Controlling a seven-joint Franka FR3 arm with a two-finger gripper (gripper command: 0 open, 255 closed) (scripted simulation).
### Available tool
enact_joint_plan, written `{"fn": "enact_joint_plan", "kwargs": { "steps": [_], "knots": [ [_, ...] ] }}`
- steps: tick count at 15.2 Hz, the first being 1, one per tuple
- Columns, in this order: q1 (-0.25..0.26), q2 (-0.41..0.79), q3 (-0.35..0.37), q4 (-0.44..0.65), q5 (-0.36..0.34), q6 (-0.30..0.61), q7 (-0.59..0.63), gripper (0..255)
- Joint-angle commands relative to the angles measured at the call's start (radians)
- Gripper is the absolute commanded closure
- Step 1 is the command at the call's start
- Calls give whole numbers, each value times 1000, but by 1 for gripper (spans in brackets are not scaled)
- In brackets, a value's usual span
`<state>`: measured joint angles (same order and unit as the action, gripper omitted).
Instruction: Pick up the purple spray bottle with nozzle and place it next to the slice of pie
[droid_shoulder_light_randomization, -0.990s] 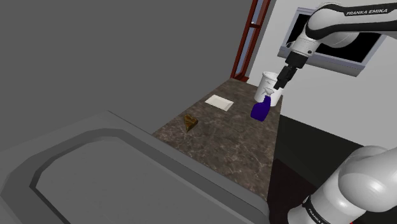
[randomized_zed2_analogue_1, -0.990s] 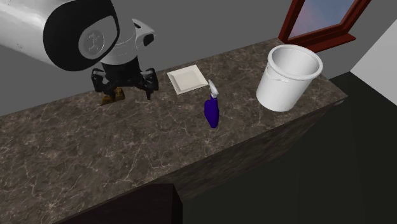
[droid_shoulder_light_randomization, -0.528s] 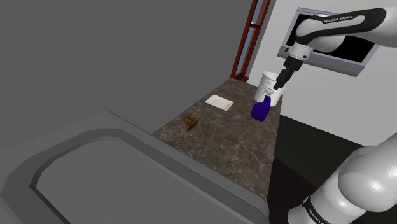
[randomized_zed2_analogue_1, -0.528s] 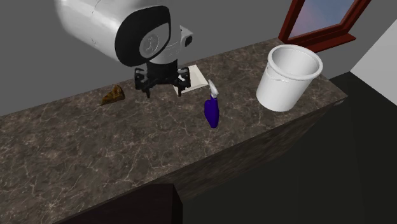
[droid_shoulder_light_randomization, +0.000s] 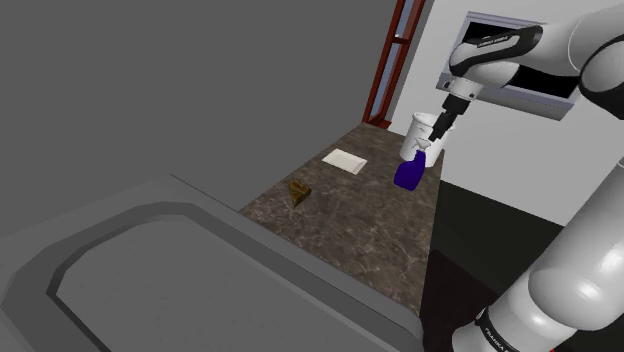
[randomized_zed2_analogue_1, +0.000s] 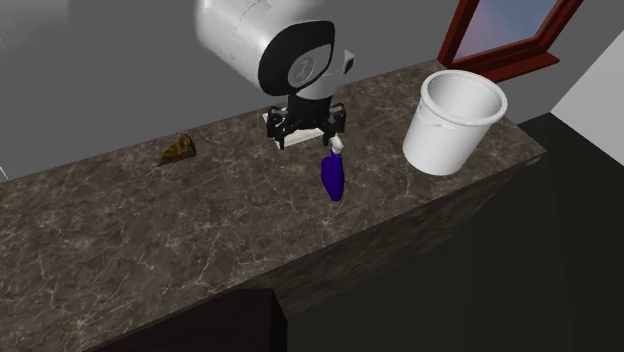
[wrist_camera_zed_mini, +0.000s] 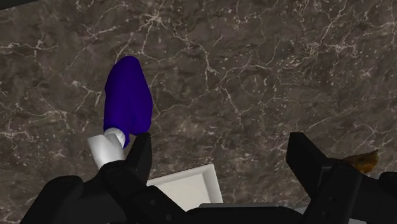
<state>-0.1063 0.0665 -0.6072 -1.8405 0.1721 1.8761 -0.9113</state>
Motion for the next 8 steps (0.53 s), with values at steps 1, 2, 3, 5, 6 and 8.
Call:
{"fn": "enact_joint_plan", "kwargs": {
  "steps": [1,2,3,5,6,8],
  "knots": [
    [-30,96,-16,85,55,-12,-63,0],
    [-48,140,-18,125,80,-20,-89,0],
    [-69,185,-19,168,104,-28,-113,0],
    [-115,274,-15,260,151,-49,-156,0],
    [-141,319,-11,309,172,-62,-174,0],
    [-154,342,-5,323,183,-56,-184,0]
  ]
}}
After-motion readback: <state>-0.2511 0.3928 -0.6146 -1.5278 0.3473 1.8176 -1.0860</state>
